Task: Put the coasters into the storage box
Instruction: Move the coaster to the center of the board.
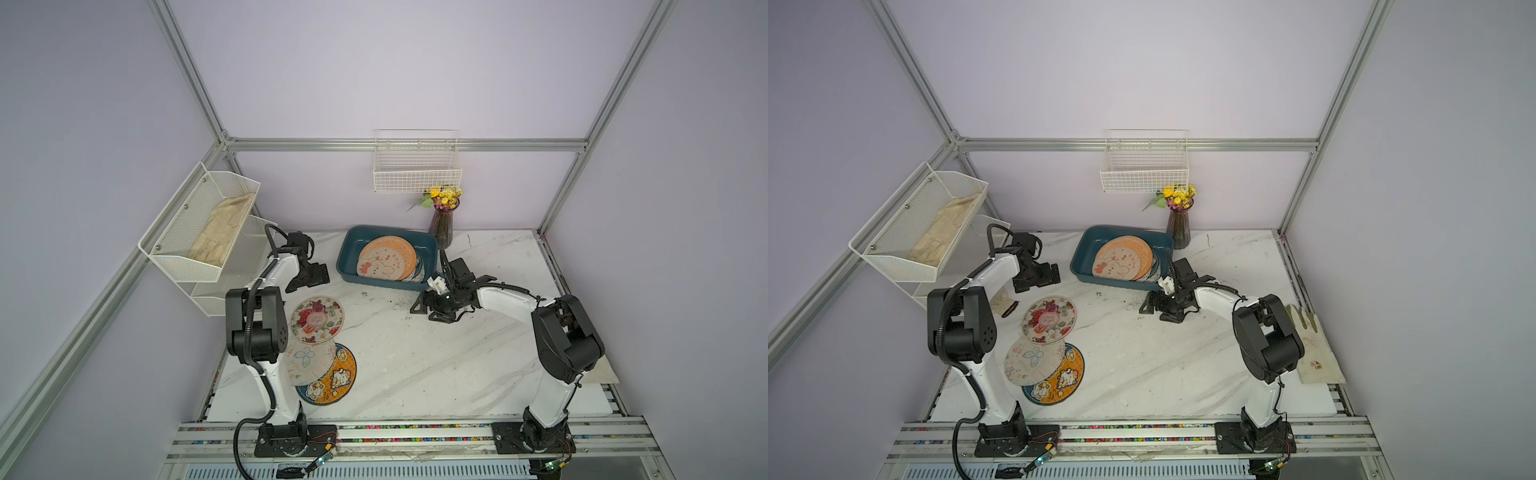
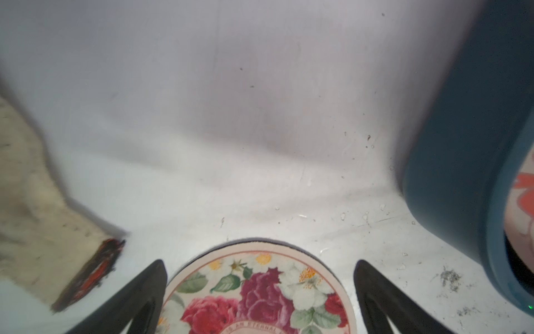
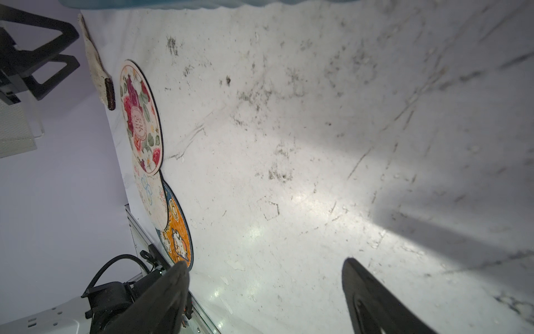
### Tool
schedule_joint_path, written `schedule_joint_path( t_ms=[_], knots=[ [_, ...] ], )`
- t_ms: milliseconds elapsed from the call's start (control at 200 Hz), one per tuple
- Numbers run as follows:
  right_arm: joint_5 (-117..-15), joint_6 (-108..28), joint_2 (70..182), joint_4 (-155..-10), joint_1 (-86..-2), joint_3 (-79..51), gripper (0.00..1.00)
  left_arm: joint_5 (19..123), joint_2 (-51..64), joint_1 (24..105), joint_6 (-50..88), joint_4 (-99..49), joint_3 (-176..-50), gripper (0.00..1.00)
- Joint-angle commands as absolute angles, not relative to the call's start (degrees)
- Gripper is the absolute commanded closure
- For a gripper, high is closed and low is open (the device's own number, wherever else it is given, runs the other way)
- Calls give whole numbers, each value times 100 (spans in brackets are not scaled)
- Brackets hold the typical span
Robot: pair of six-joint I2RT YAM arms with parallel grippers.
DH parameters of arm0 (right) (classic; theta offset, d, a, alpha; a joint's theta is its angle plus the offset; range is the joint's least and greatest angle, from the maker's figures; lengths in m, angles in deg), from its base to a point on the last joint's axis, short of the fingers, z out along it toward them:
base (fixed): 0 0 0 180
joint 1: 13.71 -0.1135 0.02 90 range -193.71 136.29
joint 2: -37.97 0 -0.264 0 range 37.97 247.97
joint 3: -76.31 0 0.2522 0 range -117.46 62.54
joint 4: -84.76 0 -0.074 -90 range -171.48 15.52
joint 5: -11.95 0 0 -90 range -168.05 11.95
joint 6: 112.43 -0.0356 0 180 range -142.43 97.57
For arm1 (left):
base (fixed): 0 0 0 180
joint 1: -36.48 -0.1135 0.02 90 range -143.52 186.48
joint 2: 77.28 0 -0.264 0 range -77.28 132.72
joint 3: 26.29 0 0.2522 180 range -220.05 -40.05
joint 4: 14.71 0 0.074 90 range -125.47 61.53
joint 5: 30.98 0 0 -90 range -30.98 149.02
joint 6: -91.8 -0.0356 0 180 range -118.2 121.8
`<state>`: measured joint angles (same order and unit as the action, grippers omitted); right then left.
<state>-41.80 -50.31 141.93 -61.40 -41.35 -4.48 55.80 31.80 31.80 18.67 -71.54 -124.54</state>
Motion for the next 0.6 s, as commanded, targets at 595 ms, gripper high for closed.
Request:
schedule_joint_path(
  t_ms=[595],
  knots=[
    [-4202, -4957, 14169, -6041, -4105, -606, 16, 6098, 3000, 2620, 2285, -7033, -10853, 0]
  ],
)
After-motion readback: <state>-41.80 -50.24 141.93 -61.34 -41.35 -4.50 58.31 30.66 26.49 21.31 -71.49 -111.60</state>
